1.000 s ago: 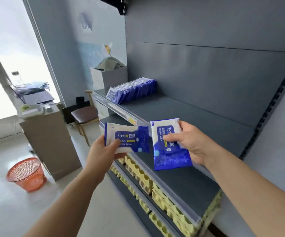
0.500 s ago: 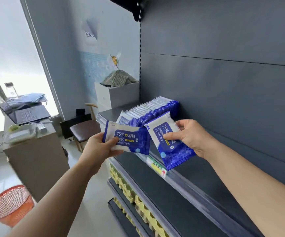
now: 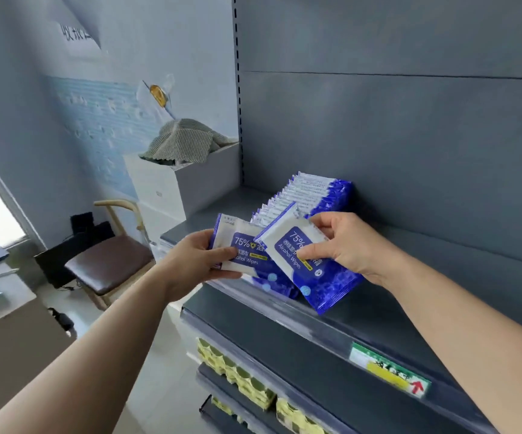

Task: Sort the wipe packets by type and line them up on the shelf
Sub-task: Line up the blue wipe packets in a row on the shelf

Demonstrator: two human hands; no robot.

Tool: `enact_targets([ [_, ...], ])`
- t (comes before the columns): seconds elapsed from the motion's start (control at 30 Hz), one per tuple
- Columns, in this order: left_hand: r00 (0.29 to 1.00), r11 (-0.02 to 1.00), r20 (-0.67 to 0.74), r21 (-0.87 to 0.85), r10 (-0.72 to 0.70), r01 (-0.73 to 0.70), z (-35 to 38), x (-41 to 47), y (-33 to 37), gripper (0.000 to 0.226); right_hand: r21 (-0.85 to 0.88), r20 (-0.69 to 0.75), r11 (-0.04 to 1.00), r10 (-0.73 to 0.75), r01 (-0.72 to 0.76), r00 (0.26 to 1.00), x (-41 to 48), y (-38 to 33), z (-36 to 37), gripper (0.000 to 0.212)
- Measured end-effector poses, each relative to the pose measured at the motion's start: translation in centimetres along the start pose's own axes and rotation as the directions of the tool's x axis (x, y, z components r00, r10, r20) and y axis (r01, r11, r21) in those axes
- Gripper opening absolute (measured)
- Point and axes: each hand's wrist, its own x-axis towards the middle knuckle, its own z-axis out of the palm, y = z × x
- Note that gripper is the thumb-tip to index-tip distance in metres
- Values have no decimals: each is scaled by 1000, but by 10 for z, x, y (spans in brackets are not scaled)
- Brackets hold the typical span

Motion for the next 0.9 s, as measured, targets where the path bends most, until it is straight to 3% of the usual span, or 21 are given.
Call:
enact_targets([
  [0.13, 988, 925, 90, 350, 124, -148, -17, 34, -3, 15, -134, -115, 991, 5, -20, 993, 8, -5, 23, 36],
  [0.2, 978, 881, 120, 426, 172, -207, -24, 48, -8, 16, -216, -179, 976, -1, -38, 984, 11, -8, 32, 37],
  [0.3, 960, 838, 193, 472, 204, -273, -32, 61, -14, 21, -398, -259, 915, -44, -65, 965, 15, -12, 44, 37],
  [0.47, 938, 840, 262, 436, 225, -323, -33, 79, -17, 19, -698, -297, 696, -65, -170, 953, 27, -18, 54, 46],
  [0.63, 942, 872, 260, 385, 213, -303, -31, 94, -19, 21, -718, -353, 657, -57, -231, 934, 36, -19, 52, 35],
  [0.8, 884, 862, 450, 391, 127, -323, -51, 100, -16, 37, -751, -333, 622, -63, -224, 941, 33, -20, 60, 41],
  [0.9, 867, 807, 449, 417, 216, -417, -51, 99, -18, 46, -781, -268, 599, -65, -178, 961, 34, -21, 72, 44],
])
